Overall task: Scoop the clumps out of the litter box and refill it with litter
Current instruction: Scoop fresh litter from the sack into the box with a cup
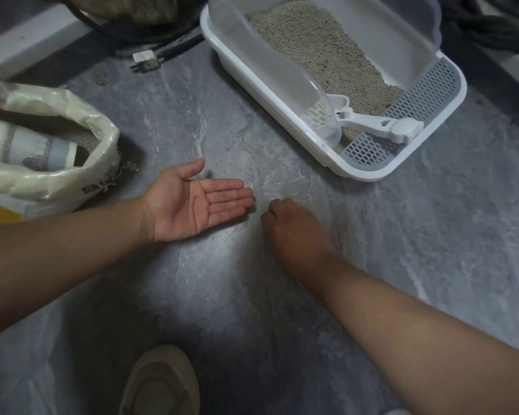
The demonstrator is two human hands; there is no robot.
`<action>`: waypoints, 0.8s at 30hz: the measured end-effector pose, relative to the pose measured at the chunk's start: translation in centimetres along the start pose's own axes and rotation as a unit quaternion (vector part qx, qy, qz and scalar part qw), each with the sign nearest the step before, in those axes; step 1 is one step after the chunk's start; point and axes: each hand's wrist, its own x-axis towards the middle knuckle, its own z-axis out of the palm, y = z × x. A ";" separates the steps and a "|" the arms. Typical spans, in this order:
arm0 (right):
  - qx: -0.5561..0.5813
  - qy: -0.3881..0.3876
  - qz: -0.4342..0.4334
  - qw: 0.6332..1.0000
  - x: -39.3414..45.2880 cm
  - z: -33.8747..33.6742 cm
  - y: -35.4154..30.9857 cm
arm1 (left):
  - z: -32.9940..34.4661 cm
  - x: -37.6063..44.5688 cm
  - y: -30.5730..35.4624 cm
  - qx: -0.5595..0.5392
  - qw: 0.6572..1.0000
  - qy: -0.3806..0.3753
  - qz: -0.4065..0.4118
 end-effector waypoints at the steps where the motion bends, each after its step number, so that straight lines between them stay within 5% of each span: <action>1: -0.026 0.005 -0.009 1.000 -0.1 0.0 -0.1 | 0.1 0.0 0.0 0.001 1.000 0.000 0.000; 6: -0.048 0.029 0.004 0.998 -0.2 1.3 0.1 | 0.2 0.0 -0.1 -0.002 1.000 0.004 0.001; 12: 0.101 0.115 0.115 0.982 0.3 -1.3 -2.6 | -0.1 0.1 -0.2 -0.001 1.000 0.015 0.009; 19: 0.168 0.097 0.109 0.975 4.4 -3.1 -8.8 | 0.9 0.9 -0.8 0.021 0.999 -0.004 -0.026; 24: 0.193 0.088 0.058 0.976 2.9 -3.3 -6.8 | 0.3 0.7 -0.4 0.017 1.000 0.005 -0.005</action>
